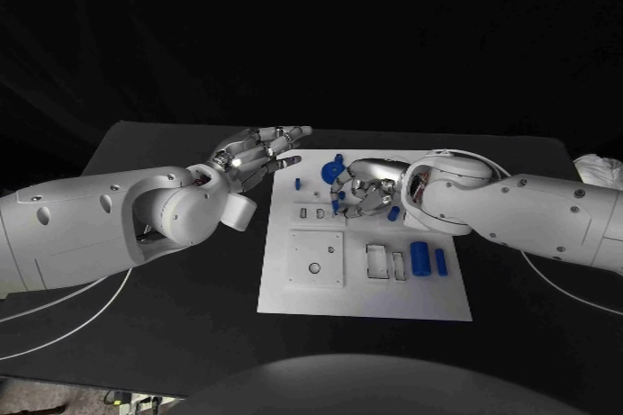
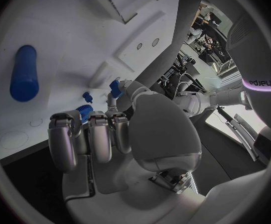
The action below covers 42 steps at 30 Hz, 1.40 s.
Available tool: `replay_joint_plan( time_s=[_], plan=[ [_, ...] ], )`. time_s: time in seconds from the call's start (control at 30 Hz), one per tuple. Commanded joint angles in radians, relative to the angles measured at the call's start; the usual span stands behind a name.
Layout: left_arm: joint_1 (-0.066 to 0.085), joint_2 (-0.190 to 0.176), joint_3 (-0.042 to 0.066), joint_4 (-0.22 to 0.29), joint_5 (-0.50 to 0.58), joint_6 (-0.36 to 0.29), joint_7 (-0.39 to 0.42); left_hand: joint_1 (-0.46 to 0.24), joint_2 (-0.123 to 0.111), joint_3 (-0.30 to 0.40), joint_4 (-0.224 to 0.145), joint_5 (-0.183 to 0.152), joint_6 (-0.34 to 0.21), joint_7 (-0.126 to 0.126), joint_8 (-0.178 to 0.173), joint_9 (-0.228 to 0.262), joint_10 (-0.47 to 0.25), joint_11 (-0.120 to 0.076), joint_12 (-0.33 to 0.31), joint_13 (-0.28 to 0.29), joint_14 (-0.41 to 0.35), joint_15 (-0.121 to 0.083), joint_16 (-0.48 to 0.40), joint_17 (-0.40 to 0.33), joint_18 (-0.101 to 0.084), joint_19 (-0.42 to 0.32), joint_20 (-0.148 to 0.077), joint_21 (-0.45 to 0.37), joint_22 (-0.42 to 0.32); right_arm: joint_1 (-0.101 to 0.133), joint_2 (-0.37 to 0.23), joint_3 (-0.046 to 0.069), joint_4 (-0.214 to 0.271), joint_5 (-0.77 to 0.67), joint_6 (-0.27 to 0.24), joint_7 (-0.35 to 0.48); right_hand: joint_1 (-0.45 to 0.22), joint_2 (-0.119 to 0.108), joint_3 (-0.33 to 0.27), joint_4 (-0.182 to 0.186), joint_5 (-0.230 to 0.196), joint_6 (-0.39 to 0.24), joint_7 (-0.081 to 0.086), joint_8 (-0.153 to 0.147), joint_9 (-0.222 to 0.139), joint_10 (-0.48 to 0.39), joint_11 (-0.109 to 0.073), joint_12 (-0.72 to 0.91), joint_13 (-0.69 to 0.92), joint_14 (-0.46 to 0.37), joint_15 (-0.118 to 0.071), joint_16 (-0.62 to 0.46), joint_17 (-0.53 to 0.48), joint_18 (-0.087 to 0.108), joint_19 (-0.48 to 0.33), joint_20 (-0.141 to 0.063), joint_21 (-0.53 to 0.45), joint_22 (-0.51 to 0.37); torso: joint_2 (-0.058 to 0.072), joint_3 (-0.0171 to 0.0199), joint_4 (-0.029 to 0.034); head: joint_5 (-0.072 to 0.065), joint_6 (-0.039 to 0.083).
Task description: Assemble the parts on the task board
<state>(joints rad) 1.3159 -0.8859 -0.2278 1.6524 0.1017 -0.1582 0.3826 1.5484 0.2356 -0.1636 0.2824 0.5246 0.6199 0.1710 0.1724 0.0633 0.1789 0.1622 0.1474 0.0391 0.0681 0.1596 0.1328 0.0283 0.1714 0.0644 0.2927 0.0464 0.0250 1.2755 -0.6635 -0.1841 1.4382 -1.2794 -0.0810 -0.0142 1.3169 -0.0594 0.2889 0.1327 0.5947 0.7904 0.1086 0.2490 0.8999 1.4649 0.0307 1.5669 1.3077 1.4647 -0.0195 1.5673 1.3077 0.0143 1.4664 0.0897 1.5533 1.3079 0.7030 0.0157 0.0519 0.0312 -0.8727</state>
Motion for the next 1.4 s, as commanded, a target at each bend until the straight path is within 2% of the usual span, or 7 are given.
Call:
replay_joint_plan(
  time_s=[0.03,0.43,0.67,0.8,1.4],
  plan=[
    [0.0,0.002,0.001,0.001,-0.003,0.019,0.007,0.001,-0.005,0.005,0.002,0.005,-0.005,0.011,0.005,0.001,0.005,0.002,0.003,0.001,-0.003,0.002,0.006,0.001,0.002,0.006,0.0,0.006,0.002,-0.003,0.003,0.0,-0.003,-0.039,0.013,-0.025,-0.011,-0.001,0.007,0.001,-0.007,0.003,0.008,-0.003,-0.003,0.106,0.009,0.004,0.263,0.106,0.006,0.003,0.263,-0.006,0.08,0.006,-0.007,0.252,-0.001,-0.0001,-0.002,0.003,0.0],
    [-0.001,0.006,0.001,-0.002,-0.003,0.024,0.005,0.001,-0.005,0.005,0.003,0.005,-0.005,0.011,0.005,0.001,0.005,0.003,0.004,0.001,-0.003,0.003,0.006,0.001,0.002,0.006,0.0,0.007,0.002,-0.015,0.002,0.0,-0.014,-0.048,-0.02,-0.025,-0.012,-0.001,0.011,-0.003,-0.014,0.004,0.01,-0.008,-0.011,0.106,0.011,0.004,0.263,0.106,0.009,0.003,0.263,-0.002,0.069,0.008,-0.018,0.247,-0.002,0.0,-0.0018,0.001,0.0],
    [-0.002,0.008,0.001,-0.003,-0.003,0.025,0.002,0.001,-0.005,0.005,0.003,0.005,-0.005,0.011,0.005,0.001,0.005,0.003,0.004,0.001,-0.003,0.003,0.006,0.001,0.002,0.006,0.0,0.007,0.002,-0.017,0.006,0.0,-0.018,-0.049,-0.014,-0.026,-0.013,-0.001,0.012,-0.006,-0.019,0.003,0.011,-0.011,-0.017,0.106,0.011,0.004,0.263,0.106,0.01,0.003,0.263,-0.002,0.067,0.01,-0.019,0.246,-0.001,-0.001,-0.0022,-0.002,0.0],
    [-0.003,0.009,0.001,-0.003,-0.003,0.026,0.001,0.0,-0.004,0.006,0.003,0.006,-0.007,0.012,0.004,0.0,0.004,0.003,0.004,0.001,-0.003,0.004,0.007,0.001,0.002,0.007,0.0,0.007,0.002,-0.017,0.006,0.0,-0.021,-0.049,-0.013,-0.025,-0.014,-0.001,0.013,-0.007,-0.024,0.002,0.011,-0.013,-0.02,0.106,0.011,0.004,0.263,0.106,0.01,0.003,0.263,-0.001,0.065,0.011,-0.022,0.245,0.0,0.0,-0.0008,-0.001,0.0],
    [-0.003,0.007,0.001,-0.003,-0.003,0.031,-0.015,0.0,-0.004,0.006,0.003,0.006,-0.007,0.012,0.004,0.0,0.004,0.004,0.004,0.001,-0.002,0.004,0.009,0.002,0.001,0.007,0.0,0.007,0.002,-0.018,0.009,0.0,-0.032,-0.05,0.005,-0.016,-0.023,-0.008,0.014,-0.013,-0.043,-0.013,0.012,-0.027,-0.039,0.106,0.009,0.004,0.263,0.106,0.009,0.003,0.263,0.002,0.057,0.012,-0.029,0.242,-0.001,-0.0001,-0.001,-0.001,0.0]
  ],
)
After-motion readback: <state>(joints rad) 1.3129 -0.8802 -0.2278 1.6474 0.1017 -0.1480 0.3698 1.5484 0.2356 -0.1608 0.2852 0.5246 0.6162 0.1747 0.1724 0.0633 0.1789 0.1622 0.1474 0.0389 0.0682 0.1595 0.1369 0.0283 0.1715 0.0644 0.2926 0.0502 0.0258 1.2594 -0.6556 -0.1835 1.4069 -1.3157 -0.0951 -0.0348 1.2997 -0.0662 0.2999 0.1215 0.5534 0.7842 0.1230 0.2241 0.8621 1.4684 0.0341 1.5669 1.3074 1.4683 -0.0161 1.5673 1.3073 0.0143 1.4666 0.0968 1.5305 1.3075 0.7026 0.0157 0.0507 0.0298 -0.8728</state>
